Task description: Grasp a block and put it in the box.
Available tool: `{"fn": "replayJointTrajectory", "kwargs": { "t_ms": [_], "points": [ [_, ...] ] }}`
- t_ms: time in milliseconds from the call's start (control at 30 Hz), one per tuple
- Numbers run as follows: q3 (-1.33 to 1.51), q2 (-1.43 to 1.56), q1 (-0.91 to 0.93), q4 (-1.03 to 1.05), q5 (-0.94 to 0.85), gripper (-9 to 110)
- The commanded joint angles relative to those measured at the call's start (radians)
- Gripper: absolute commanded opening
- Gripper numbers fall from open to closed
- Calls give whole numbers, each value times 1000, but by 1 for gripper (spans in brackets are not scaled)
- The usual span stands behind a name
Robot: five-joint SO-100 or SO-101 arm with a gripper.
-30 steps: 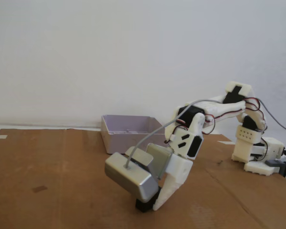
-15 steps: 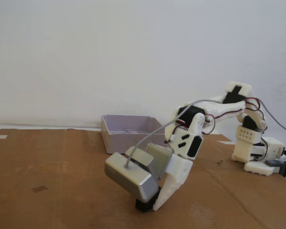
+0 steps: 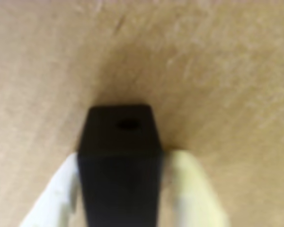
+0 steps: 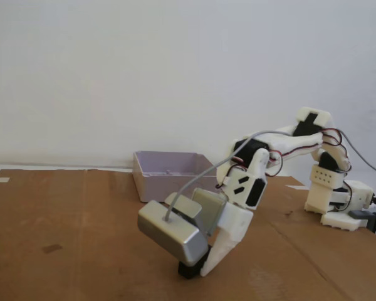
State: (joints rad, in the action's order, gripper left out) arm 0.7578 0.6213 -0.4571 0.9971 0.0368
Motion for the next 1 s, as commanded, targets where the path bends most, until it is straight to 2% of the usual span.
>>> {"fn": "replayJointTrajectory", "kwargs": {
  "t_ms": [0,133,967],
  "points": [
    [-89,41,-5,-5,3,5],
    [-89,41,-2,-5,2,0],
    [-115,153,23,-5,2,0]
  ]
}}
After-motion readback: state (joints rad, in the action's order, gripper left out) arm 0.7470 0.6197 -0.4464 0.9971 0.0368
